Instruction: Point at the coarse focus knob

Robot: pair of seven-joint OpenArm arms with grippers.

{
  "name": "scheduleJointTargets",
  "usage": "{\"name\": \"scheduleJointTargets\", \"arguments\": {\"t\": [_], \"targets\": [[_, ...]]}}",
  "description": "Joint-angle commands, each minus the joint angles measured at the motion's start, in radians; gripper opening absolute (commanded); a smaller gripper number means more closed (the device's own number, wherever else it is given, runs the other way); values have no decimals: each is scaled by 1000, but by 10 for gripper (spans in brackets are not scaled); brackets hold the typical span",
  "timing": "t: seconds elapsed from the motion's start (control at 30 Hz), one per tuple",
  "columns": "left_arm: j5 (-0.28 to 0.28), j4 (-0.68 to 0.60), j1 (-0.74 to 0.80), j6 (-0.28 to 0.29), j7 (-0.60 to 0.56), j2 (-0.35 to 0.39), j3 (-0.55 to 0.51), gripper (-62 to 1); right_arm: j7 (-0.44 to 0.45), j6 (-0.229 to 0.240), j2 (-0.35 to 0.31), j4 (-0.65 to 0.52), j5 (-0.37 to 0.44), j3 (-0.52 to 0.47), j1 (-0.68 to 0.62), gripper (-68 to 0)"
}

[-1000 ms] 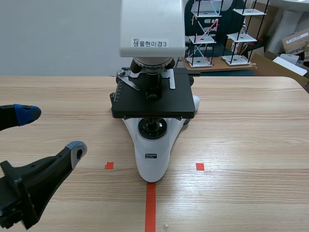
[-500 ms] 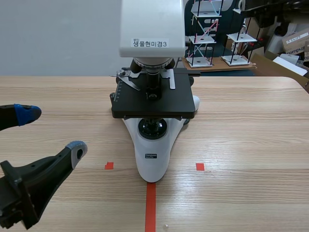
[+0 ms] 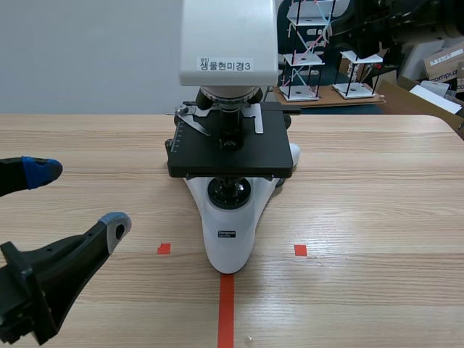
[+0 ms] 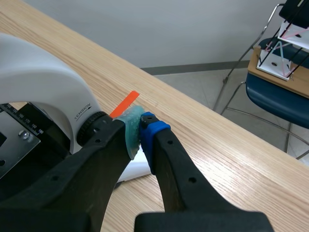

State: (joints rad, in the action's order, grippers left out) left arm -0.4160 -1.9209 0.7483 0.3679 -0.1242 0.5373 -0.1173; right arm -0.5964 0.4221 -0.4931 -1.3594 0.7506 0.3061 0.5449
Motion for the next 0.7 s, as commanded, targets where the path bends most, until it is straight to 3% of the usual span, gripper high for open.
{"name": "scheduleJointTargets", "arguments": {"t": [0.0,0.1,0.67], "targets": [[-8,-4,-1,1,-16,-3,-7,14,-1,-2,-13,-22,11,-9,23,-667],[-8,-4,-1,1,-16,-3,-7,14,-11,21,-14,-22,14,-9,23,-667],[-8,-4,-1,1,-16,-3,-7,14,-15,21,-13,-22,21,-9,23,-667]]}}
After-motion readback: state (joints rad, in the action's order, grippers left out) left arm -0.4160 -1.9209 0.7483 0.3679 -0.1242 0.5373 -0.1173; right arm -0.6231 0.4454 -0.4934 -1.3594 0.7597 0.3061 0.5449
